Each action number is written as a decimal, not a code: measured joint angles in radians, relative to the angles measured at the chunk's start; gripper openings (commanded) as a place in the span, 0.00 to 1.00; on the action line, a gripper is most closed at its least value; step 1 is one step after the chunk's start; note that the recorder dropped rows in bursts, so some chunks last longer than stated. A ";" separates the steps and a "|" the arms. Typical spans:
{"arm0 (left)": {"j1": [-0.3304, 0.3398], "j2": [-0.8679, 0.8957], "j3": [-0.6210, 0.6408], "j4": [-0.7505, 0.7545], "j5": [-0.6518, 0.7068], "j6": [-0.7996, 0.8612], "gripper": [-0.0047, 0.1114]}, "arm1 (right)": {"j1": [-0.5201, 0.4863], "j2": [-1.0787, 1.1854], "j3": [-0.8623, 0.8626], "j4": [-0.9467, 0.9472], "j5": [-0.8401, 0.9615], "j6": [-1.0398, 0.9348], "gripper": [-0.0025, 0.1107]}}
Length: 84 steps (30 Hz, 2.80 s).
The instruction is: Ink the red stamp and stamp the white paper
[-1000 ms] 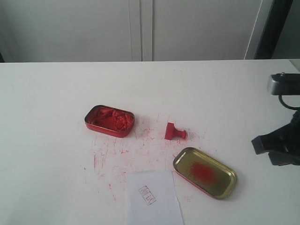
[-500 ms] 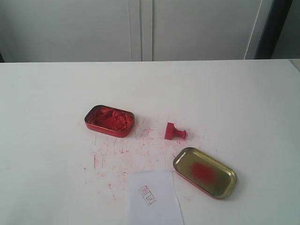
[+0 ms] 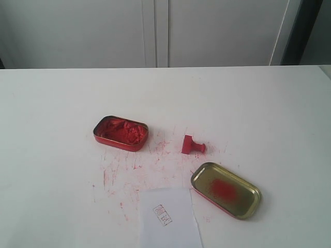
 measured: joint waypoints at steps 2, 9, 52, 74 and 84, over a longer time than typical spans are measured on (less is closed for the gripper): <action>0.000 0.000 0.000 0.000 0.000 0.000 0.04 | -0.001 -0.024 0.000 0.000 -0.016 0.000 0.02; 0.000 0.000 0.000 0.000 0.000 0.000 0.04 | -0.001 -0.048 0.000 -0.002 -0.121 -0.102 0.02; 0.000 0.000 0.000 0.000 0.000 0.000 0.04 | -0.001 -0.050 0.190 -0.010 -0.093 -0.027 0.02; 0.000 0.000 0.000 0.000 0.000 0.000 0.04 | -0.001 -0.103 0.206 -0.010 -0.093 -0.027 0.02; 0.000 0.000 0.000 0.000 0.000 0.000 0.04 | -0.001 -0.285 0.289 -0.008 -0.152 -0.027 0.02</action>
